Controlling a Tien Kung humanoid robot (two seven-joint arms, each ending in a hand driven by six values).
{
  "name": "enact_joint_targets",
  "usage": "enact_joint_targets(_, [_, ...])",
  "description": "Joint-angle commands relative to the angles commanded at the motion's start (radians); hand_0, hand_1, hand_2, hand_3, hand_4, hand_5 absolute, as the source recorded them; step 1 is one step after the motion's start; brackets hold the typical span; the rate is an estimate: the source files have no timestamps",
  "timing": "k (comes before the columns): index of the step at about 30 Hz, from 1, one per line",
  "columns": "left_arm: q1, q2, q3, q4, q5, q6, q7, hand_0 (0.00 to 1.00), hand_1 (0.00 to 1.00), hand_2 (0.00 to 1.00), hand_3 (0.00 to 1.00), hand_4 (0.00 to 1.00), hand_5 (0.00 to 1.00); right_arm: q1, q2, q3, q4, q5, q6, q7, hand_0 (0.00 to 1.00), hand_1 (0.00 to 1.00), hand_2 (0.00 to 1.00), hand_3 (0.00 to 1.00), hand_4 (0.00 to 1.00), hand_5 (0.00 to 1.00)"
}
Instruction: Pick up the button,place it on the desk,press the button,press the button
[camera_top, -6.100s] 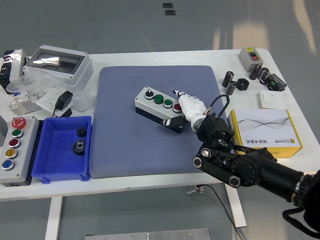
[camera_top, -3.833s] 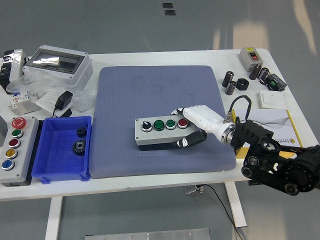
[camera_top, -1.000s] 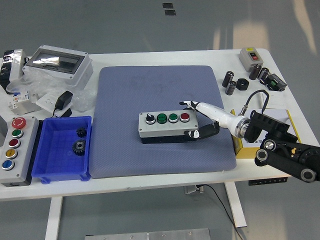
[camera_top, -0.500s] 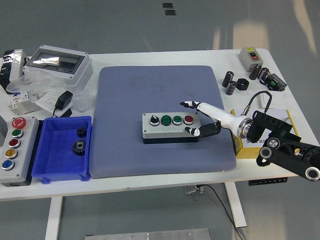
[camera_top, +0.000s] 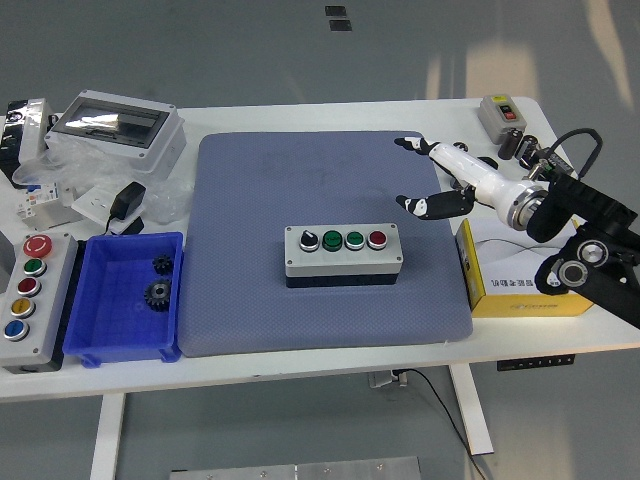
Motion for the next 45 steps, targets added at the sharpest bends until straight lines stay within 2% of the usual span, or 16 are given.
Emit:
enact_joint_targets(5, [-0.001, -0.002, -0.001, 0.000, 0.000, -0.001, 0.002, 0.622, 0.553, 0.516, 0.583, 0.580, 0.165, 0.039, -0.016, 0.026, 0.041, 0.102, 0.167, -0.143, 0.998, 0.998, 0.998, 0.998, 0.652, 0.107])
enact_joint_targets(6, [-0.001, -0.002, -0.002, 0.000, 0.001, -0.001, 0.002, 0.622, 0.551, 0.515, 0.584, 0.579, 0.161, 0.046, -0.019, 0.027, 0.044, 0.125, 0.195, -0.163, 0.774, 0.870, 0.893, 0.998, 0.527, 0.283])
enact_joint_targets(12, [0.001, 0.000, -0.006, 0.000, 0.004, -0.001, 0.003, 0.622, 0.551, 0.515, 0.584, 0.579, 0.161, 0.109, -0.019, 0.008, 0.047, 0.256, 0.340, -0.240, 0.774, 0.870, 0.893, 0.998, 0.527, 0.283])
enact_joint_targets(13, [0.001, 0.001, -0.007, 0.000, 0.005, 0.000, 0.003, 0.622, 0.552, 0.515, 0.585, 0.574, 0.155, 0.120, -0.015, -0.001, 0.046, 0.269, 0.356, -0.246, 0.081, 0.233, 0.397, 0.920, 0.325, 0.236])
enact_joint_targets(18, [0.000, 0.001, -0.008, 0.000, 0.006, -0.001, 0.004, 0.622, 0.552, 0.515, 0.585, 0.574, 0.155, 0.162, 0.016, -0.049, 0.035, 0.291, 0.373, -0.267, 0.081, 0.233, 0.397, 0.920, 0.325, 0.236])
enact_joint_targets(19, [0.000, 0.001, -0.008, 0.000, 0.006, -0.001, 0.005, 0.621, 0.551, 0.514, 0.584, 0.573, 0.153, 0.169, 0.025, -0.058, 0.027, 0.290, 0.370, -0.269, 0.002, 0.137, 0.281, 0.938, 0.276, 0.142])
enact_joint_targets(24, [0.001, 0.000, -0.010, 0.000, 0.008, -0.001, 0.006, 0.621, 0.551, 0.514, 0.584, 0.573, 0.153, 0.201, 0.083, -0.109, -0.033, 0.286, 0.350, -0.289, 0.002, 0.137, 0.281, 0.938, 0.276, 0.142])
enact_joint_targets(25, [0.000, 0.000, -0.010, 0.000, 0.008, -0.001, 0.006, 0.621, 0.551, 0.514, 0.585, 0.572, 0.151, 0.205, 0.090, -0.116, -0.039, 0.286, 0.349, -0.292, 0.002, 0.121, 0.258, 0.917, 0.278, 0.063])
enact_joint_targets(26, [0.000, 0.000, -0.010, 0.000, 0.008, -0.001, 0.006, 0.621, 0.551, 0.514, 0.585, 0.572, 0.151, 0.208, 0.095, -0.123, -0.043, 0.286, 0.348, -0.294, 0.002, 0.121, 0.258, 0.917, 0.278, 0.063])
enact_joint_targets(36, [0.002, -0.002, -0.008, 0.000, 0.006, 0.000, 0.005, 0.621, 0.551, 0.515, 0.585, 0.572, 0.151, 0.211, 0.101, -0.163, -0.050, 0.287, 0.345, -0.304, 0.002, 0.114, 0.246, 0.894, 0.265, 0.076])
enact_joint_targets(37, [0.001, -0.002, -0.008, 0.000, 0.006, 0.000, 0.005, 0.621, 0.551, 0.515, 0.586, 0.571, 0.152, 0.211, 0.103, -0.166, -0.050, 0.287, 0.344, -0.304, 0.002, 0.101, 0.222, 0.879, 0.232, 0.063])
enact_joint_targets(45, [0.000, -0.001, -0.013, 0.000, 0.012, 0.000, 0.002, 0.622, 0.551, 0.513, 0.585, 0.572, 0.154, 0.208, 0.114, -0.188, -0.067, 0.286, 0.335, -0.306, 0.002, 0.094, 0.214, 0.859, 0.211, 0.082])
